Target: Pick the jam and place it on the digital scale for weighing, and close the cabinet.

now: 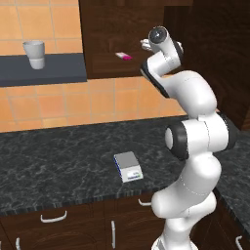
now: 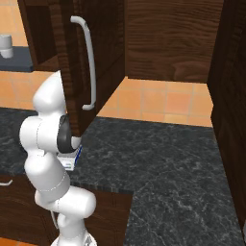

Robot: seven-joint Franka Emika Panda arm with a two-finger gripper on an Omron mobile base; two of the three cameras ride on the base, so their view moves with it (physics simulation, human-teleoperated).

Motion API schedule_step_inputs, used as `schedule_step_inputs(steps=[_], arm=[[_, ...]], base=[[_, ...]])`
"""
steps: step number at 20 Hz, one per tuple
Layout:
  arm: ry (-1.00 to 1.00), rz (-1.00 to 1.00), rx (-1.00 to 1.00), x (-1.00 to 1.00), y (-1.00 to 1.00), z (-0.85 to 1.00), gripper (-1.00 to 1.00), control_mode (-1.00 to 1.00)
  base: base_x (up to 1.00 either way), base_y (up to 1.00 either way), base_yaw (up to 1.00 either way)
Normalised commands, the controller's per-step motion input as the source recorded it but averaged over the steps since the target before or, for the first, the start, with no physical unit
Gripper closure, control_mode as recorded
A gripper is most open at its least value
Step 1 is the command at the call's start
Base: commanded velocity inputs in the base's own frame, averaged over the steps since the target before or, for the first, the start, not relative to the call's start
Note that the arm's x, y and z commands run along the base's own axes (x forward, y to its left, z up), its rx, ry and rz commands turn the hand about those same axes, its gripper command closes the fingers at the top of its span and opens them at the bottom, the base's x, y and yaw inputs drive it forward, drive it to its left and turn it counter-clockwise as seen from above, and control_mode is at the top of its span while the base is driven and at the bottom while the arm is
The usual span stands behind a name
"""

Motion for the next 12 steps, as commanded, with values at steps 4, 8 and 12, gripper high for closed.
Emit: schedule_step_inputs(steps=[4,8,12], arm=[[-0.04,0.0,0.01,-0.21,0.0,0.0,1.0,-1.0],[-0.06,0.0,0.0,-0.81,0.28,-0.15,1.0,-1.0],[0.0,-0.01,0.0,-0.84,0.82,-0.18,1.0,-1.0]], base=[[0.0,0.0,0.0],[0.0,0.0,0.0],[0.0,0.0,0.0]])
